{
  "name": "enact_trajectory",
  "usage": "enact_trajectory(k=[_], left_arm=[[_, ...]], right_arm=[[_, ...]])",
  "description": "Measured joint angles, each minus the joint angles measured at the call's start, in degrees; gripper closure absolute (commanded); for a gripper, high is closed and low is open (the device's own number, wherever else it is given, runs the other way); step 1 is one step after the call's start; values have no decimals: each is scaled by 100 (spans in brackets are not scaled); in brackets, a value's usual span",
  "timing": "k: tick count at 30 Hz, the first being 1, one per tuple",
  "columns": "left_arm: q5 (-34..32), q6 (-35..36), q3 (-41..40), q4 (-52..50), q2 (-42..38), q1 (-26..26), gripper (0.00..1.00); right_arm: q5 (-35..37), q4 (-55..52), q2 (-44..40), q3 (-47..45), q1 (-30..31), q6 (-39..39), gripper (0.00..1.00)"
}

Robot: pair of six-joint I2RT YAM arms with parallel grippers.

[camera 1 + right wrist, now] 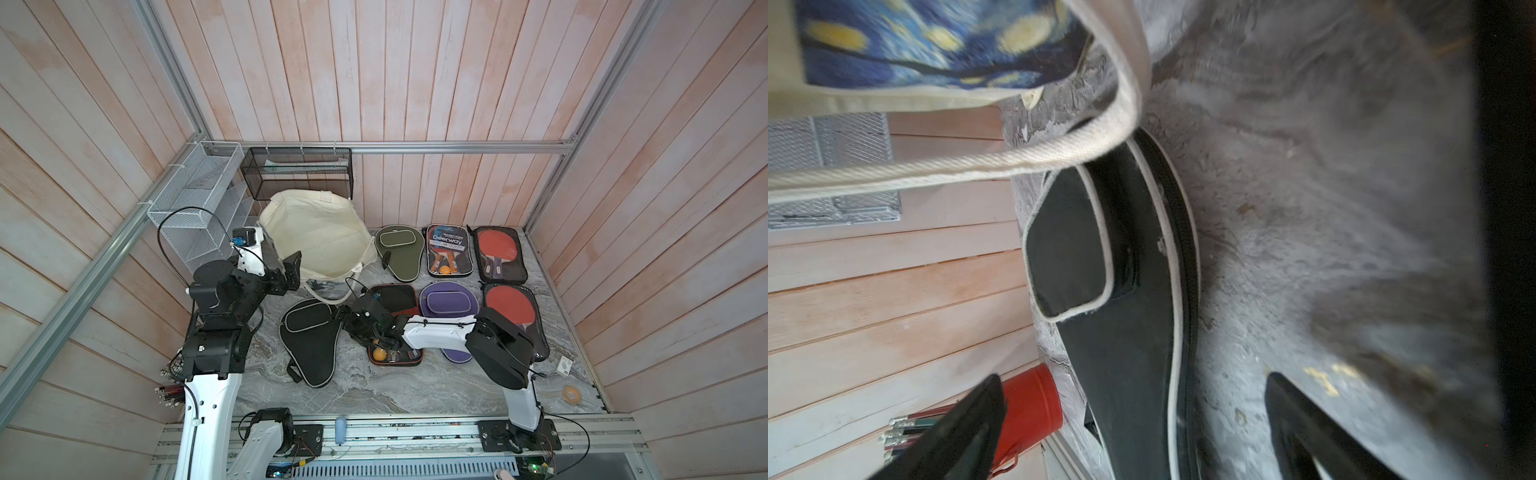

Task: Remove the ping pong set from the canvas bag
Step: Place the ping pong set at the center of the board, then place the canvas bag at the corner of the board.

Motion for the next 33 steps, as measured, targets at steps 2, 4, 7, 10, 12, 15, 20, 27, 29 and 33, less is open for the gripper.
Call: enact_trajectory(k=[2, 4, 7, 10, 12, 15, 20, 27, 29, 33], left_arm=[[-166, -50, 354, -212, 247, 0, 0], [-286, -118, 588, -374, 459, 0, 0], [-426, -256, 765, -649, 756, 0, 0], [-549, -398, 769, -870, 1047, 0, 0], [-621, -446, 669, -870, 1220, 2, 0], [-734, -496, 446, -817, 1513, 39, 0], [-763, -634, 350, -450, 2337, 315, 1], [-684, -793, 1032, -136, 3558, 444, 10], [-667, -820, 1309, -33, 3849, 444, 17], [-645, -874, 1567, 133, 4190, 444, 43]], right_arm=[[197, -389, -501, -22, -39, -529, 2], [459, -787, -957, 39, -61, -1099, 2], [1082, -1519, -1502, 404, -68, -2083, 2], [1751, -2127, -1786, 1034, -140, -3178, 2], [1982, -2411, -1751, 1650, -332, -3945, 2], [2140, -2796, -1147, 3062, -782, -5042, 1], [2223, -3602, 1056, 6319, -1241, -6454, 1], [1971, -3860, 2341, 6579, -1515, -7272, 18], [1871, -3847, 2363, 6393, -1613, -7344, 30], [1788, -3576, 2411, 6568, -1757, -7412, 54]])
